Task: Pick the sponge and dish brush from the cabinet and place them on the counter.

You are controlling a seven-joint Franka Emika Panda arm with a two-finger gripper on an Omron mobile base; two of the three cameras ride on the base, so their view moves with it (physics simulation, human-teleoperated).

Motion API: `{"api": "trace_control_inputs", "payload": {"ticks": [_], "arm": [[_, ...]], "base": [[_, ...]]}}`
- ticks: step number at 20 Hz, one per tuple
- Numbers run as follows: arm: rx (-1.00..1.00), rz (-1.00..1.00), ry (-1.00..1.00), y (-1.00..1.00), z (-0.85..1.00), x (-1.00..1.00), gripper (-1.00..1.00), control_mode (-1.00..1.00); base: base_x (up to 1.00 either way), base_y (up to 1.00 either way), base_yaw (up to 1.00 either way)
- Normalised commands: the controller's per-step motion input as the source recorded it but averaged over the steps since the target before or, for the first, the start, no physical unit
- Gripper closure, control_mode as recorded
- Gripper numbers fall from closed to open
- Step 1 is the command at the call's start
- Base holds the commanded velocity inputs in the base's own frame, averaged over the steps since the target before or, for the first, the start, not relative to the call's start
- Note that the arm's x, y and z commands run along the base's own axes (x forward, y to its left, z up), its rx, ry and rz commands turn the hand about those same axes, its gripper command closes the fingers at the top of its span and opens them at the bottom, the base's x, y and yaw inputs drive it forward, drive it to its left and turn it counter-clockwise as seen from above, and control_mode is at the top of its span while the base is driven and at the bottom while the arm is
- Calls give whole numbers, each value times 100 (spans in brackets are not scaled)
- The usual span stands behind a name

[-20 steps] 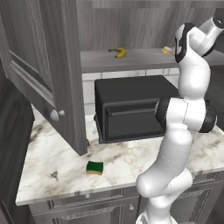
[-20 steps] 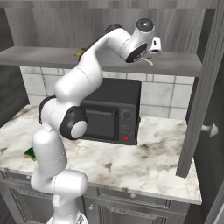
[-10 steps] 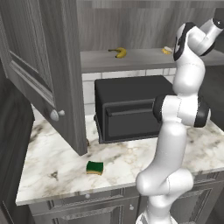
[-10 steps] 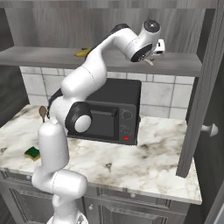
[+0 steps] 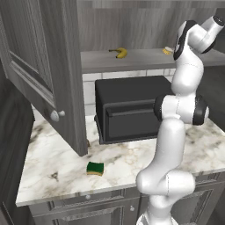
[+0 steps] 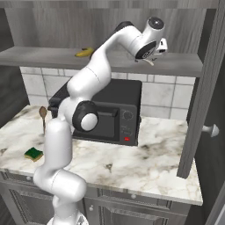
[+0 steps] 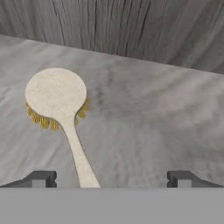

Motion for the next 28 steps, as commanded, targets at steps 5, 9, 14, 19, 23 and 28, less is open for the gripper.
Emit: {"api": "trace_control_inputs", "payload": {"ticks": [5,9,14,19,23,28], "arm": [[0,2,2,0,-31,8,100,-100],[0,2,0,0,-30,0,100,-100],[0,1,-1,0,-27,-2,100,-100],[-1,1,-5,0,-25,-22,100,-100],[0,1,-15,0,-23,-57,100,-100],[-1,0,-19,2,-23,-69,100,-100]], "base": [[0,0,0],[0,0,0],[0,0,0],[0,0,0],[0,0,0],[0,0,0]]}}
